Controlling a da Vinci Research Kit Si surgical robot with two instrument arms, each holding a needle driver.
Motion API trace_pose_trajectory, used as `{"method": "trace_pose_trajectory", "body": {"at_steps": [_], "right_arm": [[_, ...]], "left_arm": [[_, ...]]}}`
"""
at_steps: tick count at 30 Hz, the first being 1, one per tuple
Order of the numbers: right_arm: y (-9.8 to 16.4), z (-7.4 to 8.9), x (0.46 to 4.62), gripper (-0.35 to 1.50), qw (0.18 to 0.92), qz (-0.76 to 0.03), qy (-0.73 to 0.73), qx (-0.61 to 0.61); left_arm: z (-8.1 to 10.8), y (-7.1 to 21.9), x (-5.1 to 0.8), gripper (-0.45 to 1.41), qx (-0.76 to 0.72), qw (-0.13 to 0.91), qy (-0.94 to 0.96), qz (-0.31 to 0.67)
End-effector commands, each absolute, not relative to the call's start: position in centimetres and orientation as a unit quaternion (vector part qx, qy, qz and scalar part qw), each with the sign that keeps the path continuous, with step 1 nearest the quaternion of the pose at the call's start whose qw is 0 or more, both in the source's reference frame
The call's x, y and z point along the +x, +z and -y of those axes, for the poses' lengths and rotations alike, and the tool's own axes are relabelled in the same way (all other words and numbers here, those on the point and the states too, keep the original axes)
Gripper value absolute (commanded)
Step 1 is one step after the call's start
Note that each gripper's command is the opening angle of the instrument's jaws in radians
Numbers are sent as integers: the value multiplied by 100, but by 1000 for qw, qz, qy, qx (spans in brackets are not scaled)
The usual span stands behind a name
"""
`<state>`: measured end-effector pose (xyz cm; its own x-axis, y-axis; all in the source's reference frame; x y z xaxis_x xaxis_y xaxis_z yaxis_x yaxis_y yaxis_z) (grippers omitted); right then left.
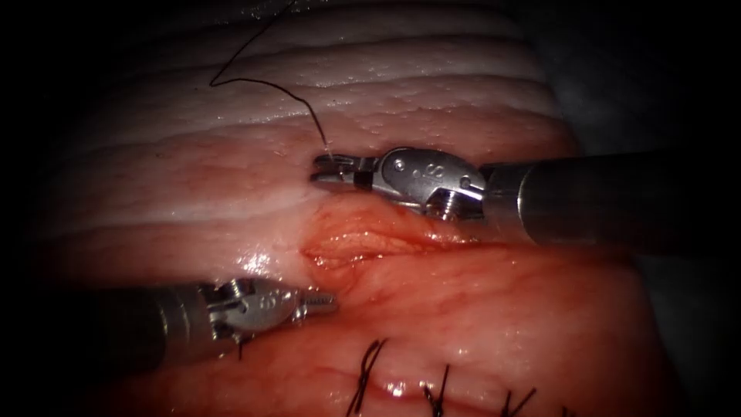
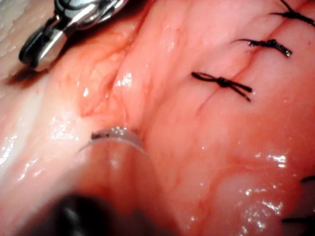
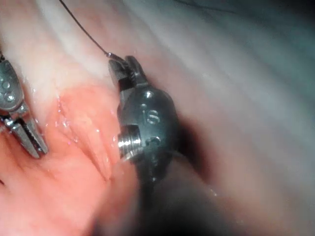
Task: Wound Closure
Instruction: Pass needle through skin above incision with right grasper
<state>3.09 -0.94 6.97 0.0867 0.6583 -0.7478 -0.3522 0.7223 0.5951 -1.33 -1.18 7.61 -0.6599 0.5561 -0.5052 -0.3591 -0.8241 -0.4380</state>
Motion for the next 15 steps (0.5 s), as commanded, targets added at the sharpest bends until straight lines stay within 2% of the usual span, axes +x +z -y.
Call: {"method": "trace_pose_trajectory", "body": {"at_steps": [1, 9, 15], "right_arm": [[701, 91, 322, -35, 713, -579, 366, 153], [708, 84, 324, -35, 646, -557, 453, 260], [709, 81, 323, -35, 632, -561, 462, 268]], "left_arm": [[119, 767, -139, -18, -325, 254, 898, 152], [119, 767, -138, -18, -325, 254, 898, 152], [119, 766, -138, -18, -325, 254, 898, 152]]}}
